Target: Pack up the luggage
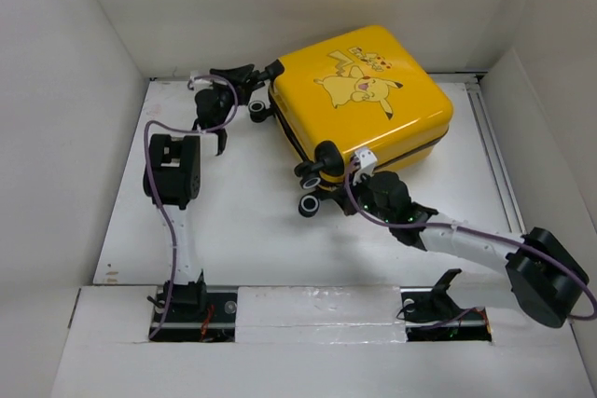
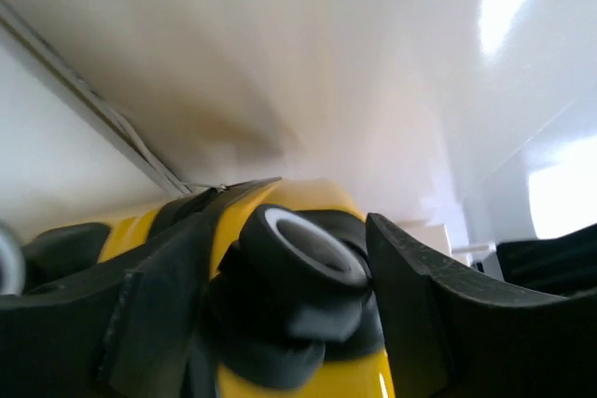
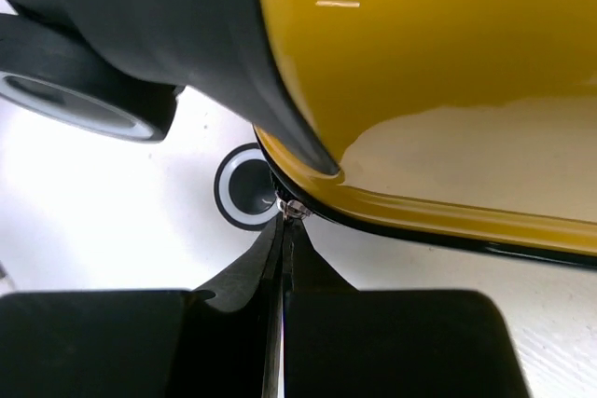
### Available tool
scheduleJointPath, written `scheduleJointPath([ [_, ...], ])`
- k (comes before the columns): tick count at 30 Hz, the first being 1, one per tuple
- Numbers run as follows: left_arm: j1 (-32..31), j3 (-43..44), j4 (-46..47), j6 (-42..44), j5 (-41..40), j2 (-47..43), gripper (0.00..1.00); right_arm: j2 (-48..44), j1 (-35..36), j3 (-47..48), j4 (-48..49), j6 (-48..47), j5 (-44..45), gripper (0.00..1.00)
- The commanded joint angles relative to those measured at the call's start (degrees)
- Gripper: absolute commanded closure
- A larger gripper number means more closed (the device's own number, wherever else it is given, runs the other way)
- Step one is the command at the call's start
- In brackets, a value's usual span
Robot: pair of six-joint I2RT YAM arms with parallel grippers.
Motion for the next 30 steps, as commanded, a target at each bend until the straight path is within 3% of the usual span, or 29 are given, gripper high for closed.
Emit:
scheduleJointPath([
  [1,2.33,-11.72,7.99,2.18,0.40,-7.39,1.00,-5.10,-2.73,2.73,4.20,0.76,-11.50,1.00],
  [9,1.73,-39.06,30.02,0.94,-0.30,-16.45,1.00,-6.43,-16.61,12.93,-3.45,-3.20,-18.70,1.00],
  [12,1.72,-42.60,29.55,3.04,0.57,-18.39,1.00,-4.84,-22.50,16.71,-3.99,-3.72,-26.16,1.00],
  [16,2.86,-41.03,25.61,4.97,3.64,-19.18,1.00,-8.69,-23.75,13.92,-5.74,-2.59,-26.88,1.00],
  [21,2.86,-36.97,23.48,6.29,5.77,-20.66,0.43,-22.05,-25.84,1.36,-8.81,0.14,-20.93,1.00],
  [22,2.86,-36.97,22.69,6.99,5.77,-21.37,0.37,-24.51,-26.55,0.64,-10.30,0.14,-19.86,1.00],
  [26,-0.21,-36.36,14.97,13.49,3.75,-26.03,0.17,-33.92,-30.59,0.63,-18.22,0.14,-15.46,1.00],
  [30,-1.36,-35.57,12.05,16.32,2.51,-27.45,0.13,-32.72,-32.45,1.95,-20.33,-2.13,-17.74,1.00],
])
